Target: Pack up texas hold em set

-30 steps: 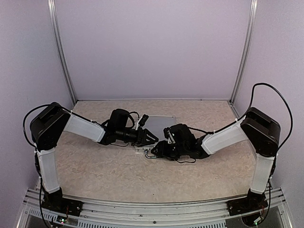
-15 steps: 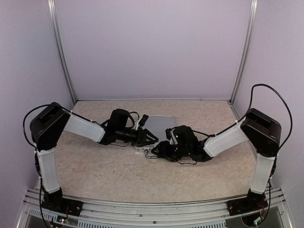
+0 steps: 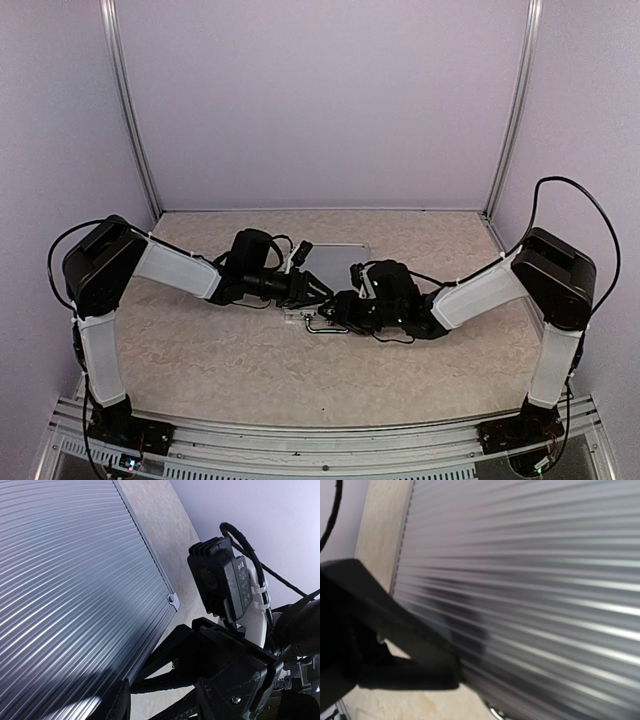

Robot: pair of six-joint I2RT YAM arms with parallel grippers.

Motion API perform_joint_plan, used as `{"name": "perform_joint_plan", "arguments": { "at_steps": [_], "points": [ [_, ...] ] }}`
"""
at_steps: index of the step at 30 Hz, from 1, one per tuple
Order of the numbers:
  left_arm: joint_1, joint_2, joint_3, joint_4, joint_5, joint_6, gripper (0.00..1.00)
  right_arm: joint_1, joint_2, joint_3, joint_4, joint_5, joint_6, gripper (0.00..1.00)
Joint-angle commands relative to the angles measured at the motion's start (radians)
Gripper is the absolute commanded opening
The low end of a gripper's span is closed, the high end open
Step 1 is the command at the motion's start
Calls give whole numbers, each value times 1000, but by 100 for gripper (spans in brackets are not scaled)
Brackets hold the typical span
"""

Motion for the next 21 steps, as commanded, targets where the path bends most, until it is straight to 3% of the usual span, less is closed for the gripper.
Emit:
{"name": "perform_joint_plan", "arguments": {
  "at_steps": [1, 12, 21],
  "points": [
    [2, -4, -28, -89, -28, 19, 45, -6, -44, 26, -53, 60, -54, 46],
    [2, -9, -25, -93, -30, 21, 45, 46, 32, 143, -258, 49, -255, 45],
    [1, -7, -24, -94, -30, 21, 45, 53, 83, 193, -382, 83, -307, 29]
  ]
}}
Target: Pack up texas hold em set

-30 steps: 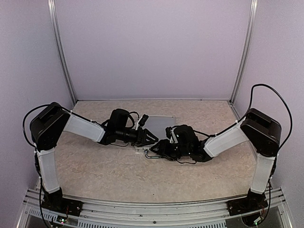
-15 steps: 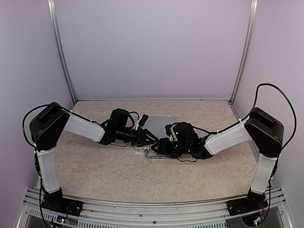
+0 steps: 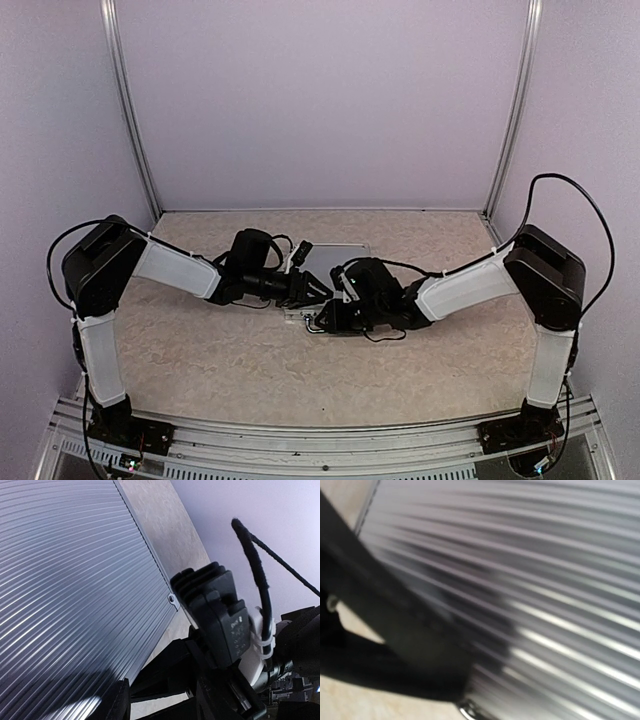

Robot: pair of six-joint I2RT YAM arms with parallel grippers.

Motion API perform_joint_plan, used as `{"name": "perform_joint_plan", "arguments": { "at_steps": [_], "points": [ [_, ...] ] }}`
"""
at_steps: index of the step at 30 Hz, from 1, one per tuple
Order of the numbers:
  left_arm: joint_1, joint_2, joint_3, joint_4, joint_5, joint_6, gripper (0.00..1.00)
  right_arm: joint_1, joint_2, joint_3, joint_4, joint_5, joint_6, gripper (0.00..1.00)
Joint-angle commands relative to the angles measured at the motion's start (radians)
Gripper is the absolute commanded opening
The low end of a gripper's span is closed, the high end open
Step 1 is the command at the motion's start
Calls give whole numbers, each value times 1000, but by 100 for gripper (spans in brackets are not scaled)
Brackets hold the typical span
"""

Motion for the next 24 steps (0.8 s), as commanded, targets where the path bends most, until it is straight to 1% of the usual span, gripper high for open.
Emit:
{"name": "perform_joint_plan", "arguments": {
  "at_steps": [1, 7, 13, 24],
  "points": [
    [1, -3, -24, -86, -26, 15, 45, 10, 36, 37, -99, 50, -48, 26],
    [1, -5, -25, -86, -27, 16, 45, 11, 47, 73, -178, 112, -71, 18],
    [1, -6, -25, -87, -26, 16, 45, 14, 56, 119, -288, 196, -115, 1],
    [1, -6, -23, -88, -26, 18, 45, 16, 72, 152, -404, 296, -169, 0]
  ]
}}
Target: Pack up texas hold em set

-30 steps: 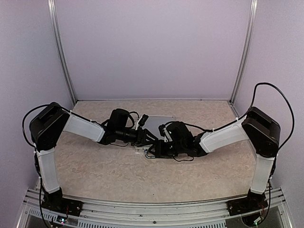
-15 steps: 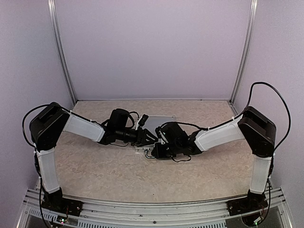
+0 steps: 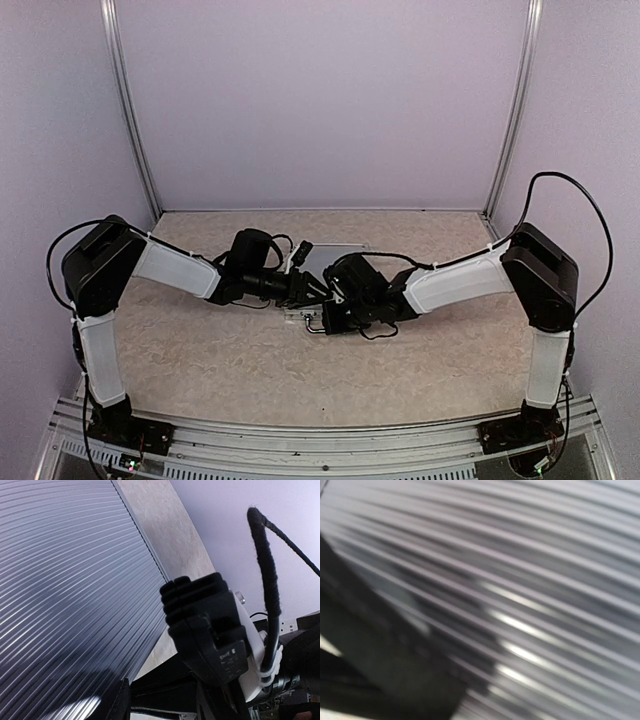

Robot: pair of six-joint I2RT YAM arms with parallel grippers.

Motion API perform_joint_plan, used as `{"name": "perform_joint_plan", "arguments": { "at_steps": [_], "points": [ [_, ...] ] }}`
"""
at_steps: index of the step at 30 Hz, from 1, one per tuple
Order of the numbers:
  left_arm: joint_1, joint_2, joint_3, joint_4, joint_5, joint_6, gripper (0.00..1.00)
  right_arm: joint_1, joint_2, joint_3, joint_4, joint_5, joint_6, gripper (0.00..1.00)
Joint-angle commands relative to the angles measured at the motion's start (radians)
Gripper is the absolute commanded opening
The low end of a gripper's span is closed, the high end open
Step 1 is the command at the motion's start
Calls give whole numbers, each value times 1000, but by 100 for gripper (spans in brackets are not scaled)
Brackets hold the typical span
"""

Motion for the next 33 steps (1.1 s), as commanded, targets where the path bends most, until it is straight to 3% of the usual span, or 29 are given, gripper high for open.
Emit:
{"name": "perform_joint_plan", "arguments": {
  "at_steps": [1, 16, 23, 28, 33],
  "points": [
    [0, -6, -23, -85, -26, 13, 45, -11, 36, 8, -144, 148, -48, 0],
    [2, -10, -21, -88, -25, 13, 45, 2, 83, -4, -148, 192, -85, 0],
    [4, -24, -18, -85, -16, 6, 45, 16, 88, -48, -68, 264, -118, 0],
    [5, -32, -17, -83, -15, 1, 45, 18, -1, -73, -28, 239, -128, 0],
    [13, -44, -12, -84, -15, -8, 45, 17, -189, -68, -88, 191, -148, 0]
  ]
}}
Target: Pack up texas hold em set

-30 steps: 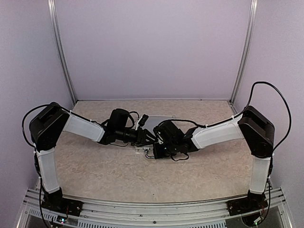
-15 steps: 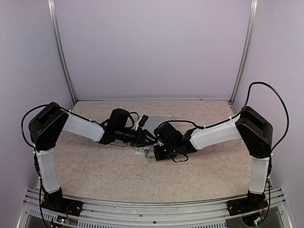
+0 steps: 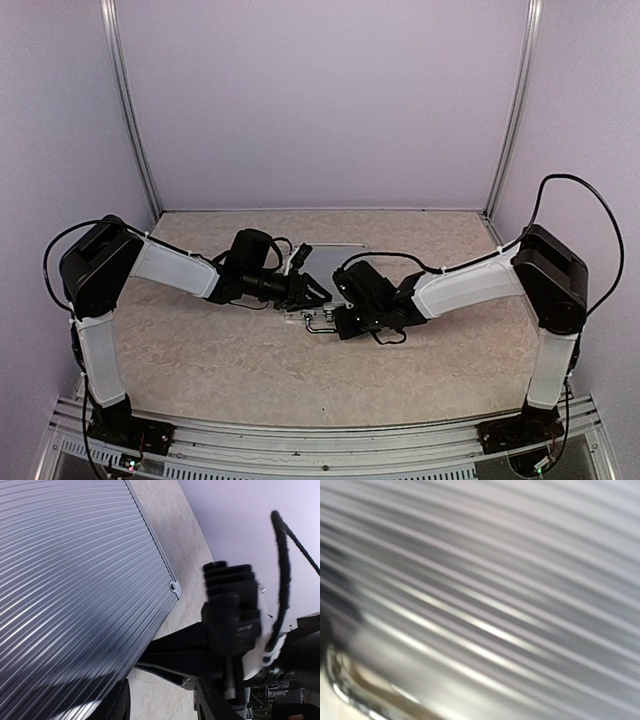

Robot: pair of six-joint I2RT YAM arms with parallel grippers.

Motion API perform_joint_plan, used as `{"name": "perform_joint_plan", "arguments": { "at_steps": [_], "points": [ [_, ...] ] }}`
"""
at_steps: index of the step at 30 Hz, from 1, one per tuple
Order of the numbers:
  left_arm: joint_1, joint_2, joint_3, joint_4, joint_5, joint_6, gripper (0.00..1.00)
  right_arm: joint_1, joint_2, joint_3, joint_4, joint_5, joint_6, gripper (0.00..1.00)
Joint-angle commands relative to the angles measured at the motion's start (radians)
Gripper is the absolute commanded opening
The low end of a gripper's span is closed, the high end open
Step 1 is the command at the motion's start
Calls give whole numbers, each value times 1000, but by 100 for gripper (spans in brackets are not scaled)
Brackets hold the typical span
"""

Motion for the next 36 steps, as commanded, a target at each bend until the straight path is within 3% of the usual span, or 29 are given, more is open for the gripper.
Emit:
{"name": "perform_joint_plan", "arguments": {
  "at_steps": [1, 5, 8, 12, 13, 14, 19, 23, 29, 36],
  "points": [
    [14, -36, -12, -31, -30, -7, 45, -8, -189, -5, -78, 5, -38, 0],
    [23, -70, -16, -37, -42, -19, 47, -7, -333, -40, -142, 18, -37, 4],
    [31, -130, -28, -60, -67, -23, 59, -9, -432, -116, -153, 29, -14, 14],
    [32, -239, -35, -154, -129, -1, 81, -8, -572, -216, -154, 36, 18, 50],
    [31, -275, -36, -192, -152, 15, 92, -8, -607, -242, -153, 41, 24, 61],
    [29, -322, -39, -229, -177, 33, 98, -7, -647, -265, -155, 49, 28, 66],
    [25, -524, -89, -406, -322, 127, 99, -7, -833, -337, -231, 150, 38, 86],
    [25, -687, -121, -524, -442, 181, 99, -5, -964, -349, -338, 264, 49, 92],
    [29, -852, -129, -666, -609, 225, 99, -4, -1077, -368, -399, 372, 36, 93],
    [43, -995, -193, -707, -684, 247, 99, -5, -1141, -420, -419, 438, 35, 93]
  ]
}}
